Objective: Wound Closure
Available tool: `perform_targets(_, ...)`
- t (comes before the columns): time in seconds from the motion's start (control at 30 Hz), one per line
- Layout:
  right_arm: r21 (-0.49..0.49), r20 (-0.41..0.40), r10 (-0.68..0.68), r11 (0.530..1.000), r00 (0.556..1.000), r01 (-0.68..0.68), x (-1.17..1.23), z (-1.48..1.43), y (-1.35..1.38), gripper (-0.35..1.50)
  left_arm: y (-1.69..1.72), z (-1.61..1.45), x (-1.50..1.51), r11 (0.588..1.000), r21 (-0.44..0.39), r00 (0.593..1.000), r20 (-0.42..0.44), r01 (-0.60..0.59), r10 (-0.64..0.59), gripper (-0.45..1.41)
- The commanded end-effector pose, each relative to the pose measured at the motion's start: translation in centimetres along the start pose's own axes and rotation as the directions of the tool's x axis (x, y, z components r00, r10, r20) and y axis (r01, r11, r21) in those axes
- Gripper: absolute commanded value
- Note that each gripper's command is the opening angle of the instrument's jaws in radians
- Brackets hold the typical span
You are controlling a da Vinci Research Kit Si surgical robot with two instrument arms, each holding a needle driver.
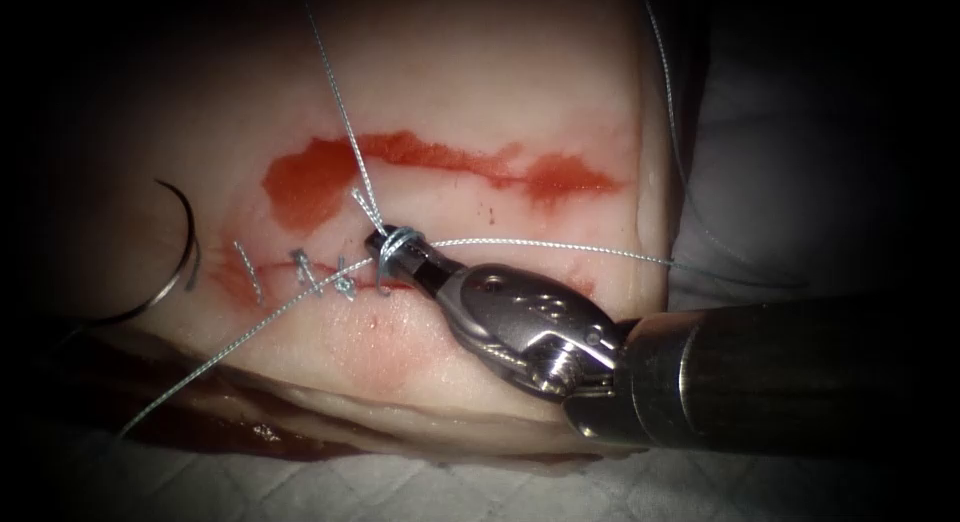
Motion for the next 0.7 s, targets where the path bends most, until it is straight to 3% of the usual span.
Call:
perform_targets(0.03, -0.016, -0.007, -0.019, 1.000, 1.000, 0.019, 0.04, 0.06, 0.05, -0.35, 0.02, 0.09, -0.15, 1.000, -0.013, 1.000, -0.001, -0.003, 0.003, -0.45)
perform_targets(0.27, -0.090, -0.079, -0.100, 0.992, 0.992, 0.093, 0.25, 0.00, 0.15, -0.35, 0.09, 0.44, -0.75, 0.993, -0.113, 0.999, -0.026, -0.030, 0.027, -0.45)
perform_targets(0.7, -0.208, -0.108, -0.214, 0.960, 0.971, 0.189, 0.35, -0.12, 0.34, -0.35, -0.03, 0.73, -1.64, 0.987, -0.157, 0.998, 0.042, -0.036, 0.043, -0.45)
